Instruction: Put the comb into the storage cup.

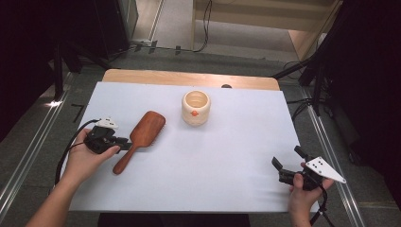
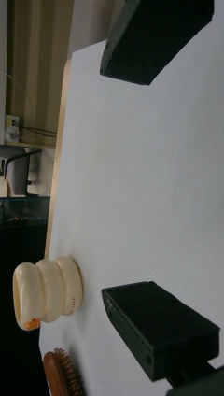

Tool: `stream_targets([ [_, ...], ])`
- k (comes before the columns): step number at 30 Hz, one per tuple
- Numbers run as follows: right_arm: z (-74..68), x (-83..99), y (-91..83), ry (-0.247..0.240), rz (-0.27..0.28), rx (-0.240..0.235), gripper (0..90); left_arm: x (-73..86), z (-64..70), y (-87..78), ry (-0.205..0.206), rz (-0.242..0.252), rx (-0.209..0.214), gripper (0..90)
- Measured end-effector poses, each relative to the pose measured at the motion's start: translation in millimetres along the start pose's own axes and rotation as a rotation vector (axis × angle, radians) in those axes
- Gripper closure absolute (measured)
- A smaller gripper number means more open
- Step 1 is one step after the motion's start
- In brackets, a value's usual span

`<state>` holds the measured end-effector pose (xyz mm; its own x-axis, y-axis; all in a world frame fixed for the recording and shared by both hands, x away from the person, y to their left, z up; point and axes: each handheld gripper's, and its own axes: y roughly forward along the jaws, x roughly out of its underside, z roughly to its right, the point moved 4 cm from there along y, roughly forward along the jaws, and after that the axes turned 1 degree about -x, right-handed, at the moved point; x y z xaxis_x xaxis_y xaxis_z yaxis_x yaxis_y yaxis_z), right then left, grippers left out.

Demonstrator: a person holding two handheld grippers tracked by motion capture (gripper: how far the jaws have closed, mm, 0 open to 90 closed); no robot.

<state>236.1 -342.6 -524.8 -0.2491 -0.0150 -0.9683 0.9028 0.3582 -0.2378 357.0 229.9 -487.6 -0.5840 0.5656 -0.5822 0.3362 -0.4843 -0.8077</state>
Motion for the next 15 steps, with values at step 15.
stream_targets([
  [15, 0.0, 0.0, 0.9, -0.002, -0.001, 0.0, 0.0, -0.4, 19.9, 8.5, -0.045, -0.074, -0.015, 44.7],
])
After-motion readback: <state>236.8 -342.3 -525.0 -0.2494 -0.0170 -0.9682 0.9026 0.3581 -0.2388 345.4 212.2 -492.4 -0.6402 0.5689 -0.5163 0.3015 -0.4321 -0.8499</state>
